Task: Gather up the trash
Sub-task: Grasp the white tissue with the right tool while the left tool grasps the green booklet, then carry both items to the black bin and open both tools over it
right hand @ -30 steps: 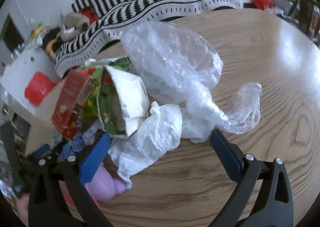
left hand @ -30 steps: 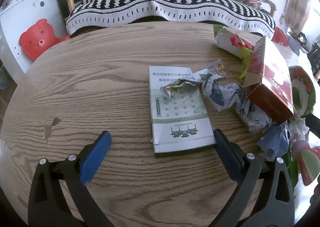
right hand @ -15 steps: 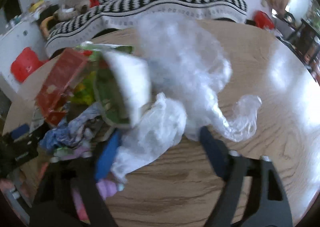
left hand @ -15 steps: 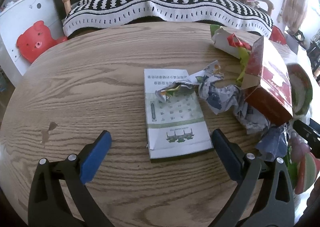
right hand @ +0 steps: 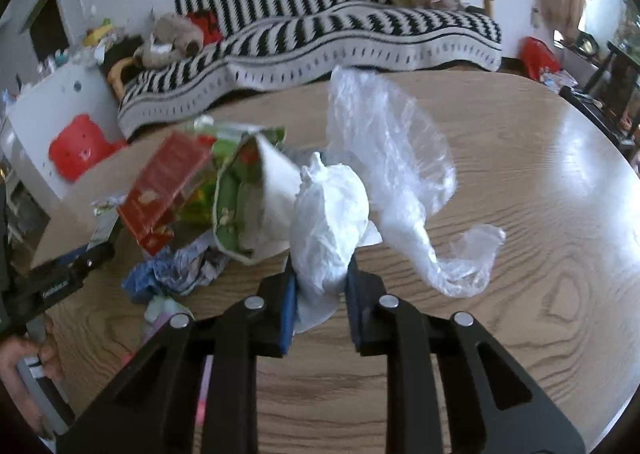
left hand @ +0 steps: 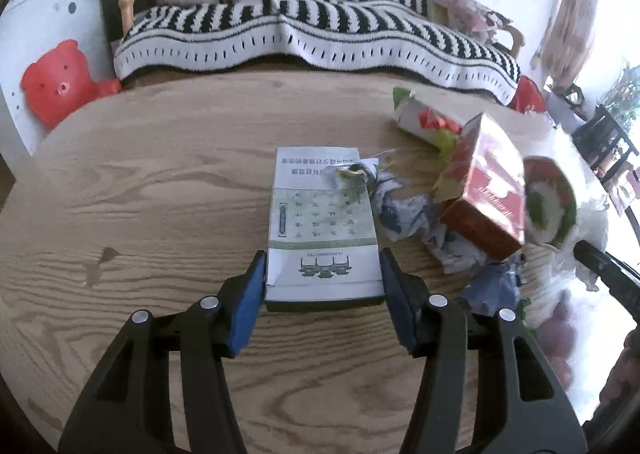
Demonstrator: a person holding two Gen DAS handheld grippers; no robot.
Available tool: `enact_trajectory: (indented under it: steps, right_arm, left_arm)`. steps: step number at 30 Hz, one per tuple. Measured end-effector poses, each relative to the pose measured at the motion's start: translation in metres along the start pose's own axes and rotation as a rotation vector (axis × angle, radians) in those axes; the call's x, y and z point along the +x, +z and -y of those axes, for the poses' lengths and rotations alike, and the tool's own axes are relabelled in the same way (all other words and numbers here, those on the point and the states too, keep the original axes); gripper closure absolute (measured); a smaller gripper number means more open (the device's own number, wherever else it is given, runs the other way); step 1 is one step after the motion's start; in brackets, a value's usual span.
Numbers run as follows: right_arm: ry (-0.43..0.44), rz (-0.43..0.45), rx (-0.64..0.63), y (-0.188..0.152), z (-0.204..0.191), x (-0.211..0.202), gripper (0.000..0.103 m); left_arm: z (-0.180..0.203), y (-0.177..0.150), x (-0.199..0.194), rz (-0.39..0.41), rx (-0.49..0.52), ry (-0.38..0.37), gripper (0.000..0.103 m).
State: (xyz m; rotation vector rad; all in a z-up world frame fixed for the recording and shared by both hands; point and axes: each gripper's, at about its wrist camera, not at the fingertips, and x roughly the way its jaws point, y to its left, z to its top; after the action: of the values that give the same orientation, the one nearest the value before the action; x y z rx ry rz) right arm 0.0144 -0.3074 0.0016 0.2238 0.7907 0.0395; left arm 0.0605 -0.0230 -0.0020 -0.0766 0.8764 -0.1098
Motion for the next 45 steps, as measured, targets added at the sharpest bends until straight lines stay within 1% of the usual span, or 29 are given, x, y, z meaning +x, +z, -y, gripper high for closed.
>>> enact_trajectory:
  steps: [3,6,8,11,18,26,36,39,41,42,43,45]
  right_arm:
    - [0.002,0.038,0.019,0.004,0.004,-0.013,0.081]
    - [0.006,0.078,0.023,0.006,0.003,-0.028,0.081]
    - [0.013,0.075,0.023,0.006,0.001,-0.031,0.081]
    - [0.024,0.069,0.022,0.005,-0.001,-0.036,0.081]
    - [0.018,0.069,0.001,0.003,-0.01,-0.044,0.081]
    - [0.003,0.052,0.0,0.005,-0.009,-0.037,0.081]
    - [0.024,0.032,0.003,0.003,-0.009,-0.031,0.081]
    - [0.068,0.054,0.039,0.006,-0.004,-0.037,0.081]
    - [0.093,0.089,0.083,0.005,0.003,-0.052,0.081]
    - [0.112,0.122,0.108,0.003,0.01,-0.068,0.081]
    - [0.126,0.157,0.121,-0.001,0.016,-0.087,0.081]
    - [0.137,0.21,0.122,-0.01,0.03,-0.125,0.081]
  left_arm:
    - [0.004,-0.001,-0.015,0.026,0.006,-0.001,0.048]
    - [0.007,-0.002,-0.037,0.084,0.013,0.02,0.048]
    - [0.006,-0.003,-0.046,0.095,0.008,0.017,0.048]
    - [0.004,-0.006,-0.056,0.092,0.0,0.001,0.048]
    - [0.001,-0.011,-0.064,0.088,-0.009,-0.002,0.048]
    - [-0.002,-0.013,-0.067,0.076,-0.015,-0.013,0.048]
    - [-0.003,-0.008,-0.064,0.067,-0.002,-0.017,0.048]
    - [0.003,-0.011,-0.072,0.087,-0.006,-0.043,0.048]
    - [0.014,-0.016,-0.084,0.105,-0.03,-0.088,0.048]
    - [0.025,-0.022,-0.093,0.115,-0.044,-0.132,0.048]
    - [0.035,-0.025,-0.098,0.111,-0.031,-0.158,0.048]
    - [0.067,-0.037,-0.115,0.112,0.037,-0.195,0.048]
